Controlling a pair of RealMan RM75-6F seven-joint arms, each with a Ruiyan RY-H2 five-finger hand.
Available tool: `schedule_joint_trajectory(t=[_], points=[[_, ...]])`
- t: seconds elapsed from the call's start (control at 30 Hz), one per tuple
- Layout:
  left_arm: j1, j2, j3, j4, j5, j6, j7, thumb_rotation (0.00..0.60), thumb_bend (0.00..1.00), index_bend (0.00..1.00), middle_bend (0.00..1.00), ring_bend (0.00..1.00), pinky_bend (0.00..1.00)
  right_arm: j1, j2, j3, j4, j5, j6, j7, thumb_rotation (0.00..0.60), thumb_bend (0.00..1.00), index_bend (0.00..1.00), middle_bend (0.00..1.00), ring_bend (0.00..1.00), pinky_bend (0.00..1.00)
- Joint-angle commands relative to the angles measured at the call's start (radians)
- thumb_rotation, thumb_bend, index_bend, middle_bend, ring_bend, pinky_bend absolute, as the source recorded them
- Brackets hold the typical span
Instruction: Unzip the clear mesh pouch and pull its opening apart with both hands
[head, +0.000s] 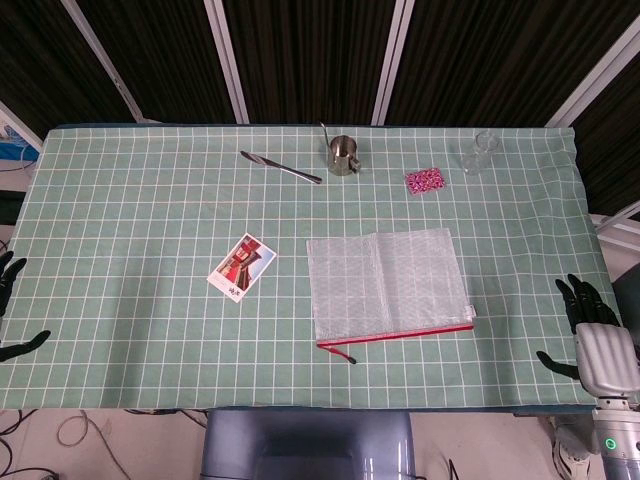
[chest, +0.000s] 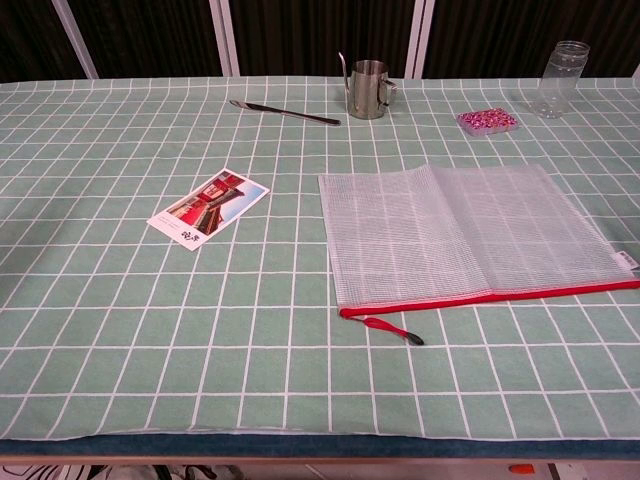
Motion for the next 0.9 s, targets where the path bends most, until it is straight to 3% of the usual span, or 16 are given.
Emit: schedule_joint_trajectory(t=[0.03, 0.47, 0.7, 0.77, 0.9], points=[[0.000, 0.000, 0.000, 0.000, 0.000, 0.000, 0.000, 0.600, 0.06, 0.00, 0.00, 0.00, 0.00, 0.000, 0.000, 0.000, -0.001, 0.000, 0.000, -0.001, 0.600, 0.07, 0.00, 0.00, 0.00, 0.21], [-0.005, -0.004, -0.003, -0.004, -0.011, -0.012, 0.008, 0.600, 0.06, 0.00, 0.00, 0.00, 0.00, 0.007, 0.006, 0.004, -0.022, -0.028, 0.012, 0.010, 0.600, 0.07, 0.00, 0.00, 0.00, 0.21], [-0.011, -0.013, -0.009, -0.006, -0.025, -0.023, 0.035, 0.600, 0.06, 0.00, 0.00, 0.00, 0.00, 0.028, 0.037, 0.010, -0.107, -0.078, 0.010, 0.033, 0.600, 0.07, 0.00, 0.01, 0.02, 0.24], [-0.013, -0.015, -0.011, -0.010, -0.032, -0.028, 0.041, 0.600, 0.06, 0.00, 0.00, 0.00, 0.00, 0.043, 0.050, 0.011, -0.144, -0.101, -0.004, 0.036, 0.600, 0.08, 0.00, 0.07, 0.09, 0.31], [-0.012, -0.017, -0.014, -0.012, -0.033, -0.022, 0.053, 0.600, 0.06, 0.00, 0.00, 0.00, 0.00, 0.114, 0.051, 0.026, -0.228, -0.147, -0.076, 0.003, 0.600, 0.11, 0.00, 0.34, 0.35, 0.52]])
